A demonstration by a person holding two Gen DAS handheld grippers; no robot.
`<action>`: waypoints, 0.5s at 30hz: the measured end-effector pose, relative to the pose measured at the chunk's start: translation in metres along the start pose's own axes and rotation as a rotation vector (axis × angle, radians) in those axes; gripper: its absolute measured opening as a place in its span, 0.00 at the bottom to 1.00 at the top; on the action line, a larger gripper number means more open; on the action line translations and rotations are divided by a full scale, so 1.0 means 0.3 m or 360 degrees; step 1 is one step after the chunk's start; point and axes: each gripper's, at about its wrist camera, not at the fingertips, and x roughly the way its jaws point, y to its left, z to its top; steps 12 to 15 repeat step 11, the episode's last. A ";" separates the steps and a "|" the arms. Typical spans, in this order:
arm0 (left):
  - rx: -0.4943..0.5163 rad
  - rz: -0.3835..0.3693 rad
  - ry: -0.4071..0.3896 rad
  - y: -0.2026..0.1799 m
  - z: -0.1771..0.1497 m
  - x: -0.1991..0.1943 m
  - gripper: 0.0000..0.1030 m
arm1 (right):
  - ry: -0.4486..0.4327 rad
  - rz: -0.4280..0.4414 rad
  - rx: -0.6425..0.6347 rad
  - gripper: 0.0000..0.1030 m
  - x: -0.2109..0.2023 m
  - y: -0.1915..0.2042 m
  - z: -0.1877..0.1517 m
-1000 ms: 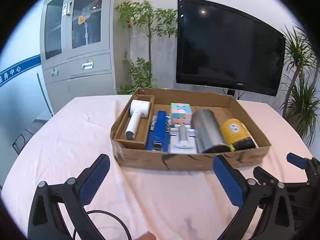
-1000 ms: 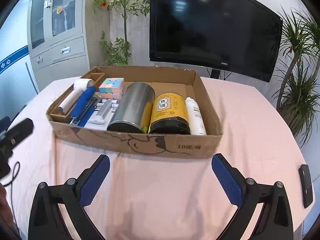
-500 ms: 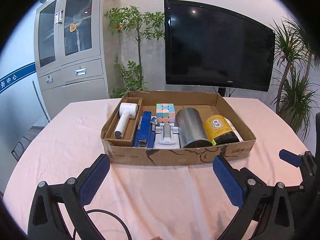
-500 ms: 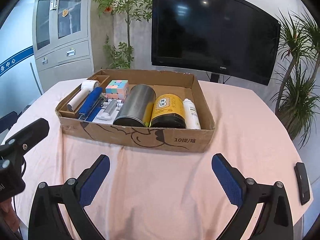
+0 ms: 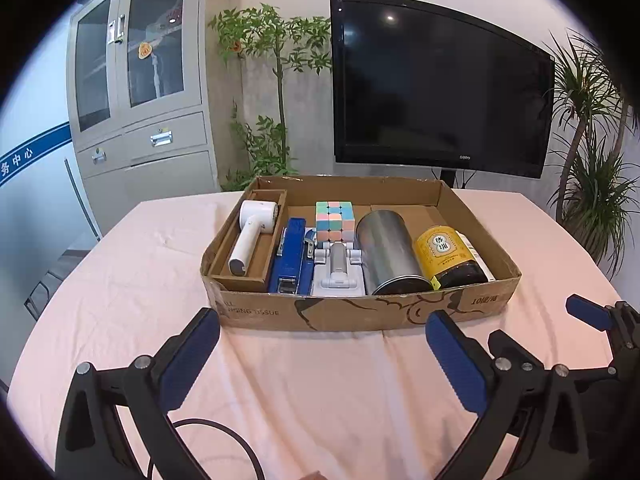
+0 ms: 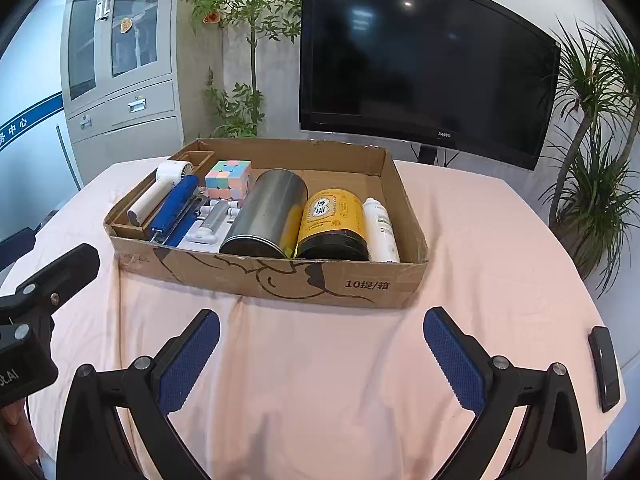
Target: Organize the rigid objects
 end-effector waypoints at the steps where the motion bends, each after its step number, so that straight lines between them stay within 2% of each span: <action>1: -0.0002 -0.0002 0.0004 0.002 0.001 0.004 0.99 | 0.0001 -0.0001 -0.0001 0.99 0.003 -0.001 0.001; 6: 0.0013 0.0006 0.0019 0.005 0.006 0.035 0.99 | 0.0019 -0.0004 0.0003 0.99 0.021 -0.005 0.002; 10: 0.0075 0.0043 -0.0028 -0.012 0.001 0.041 0.99 | 0.0030 0.0005 -0.0006 0.99 0.048 -0.019 0.011; 15: 0.0062 0.0029 -0.0027 -0.009 0.004 0.046 0.99 | 0.0036 0.0003 -0.0010 0.99 0.056 -0.020 0.012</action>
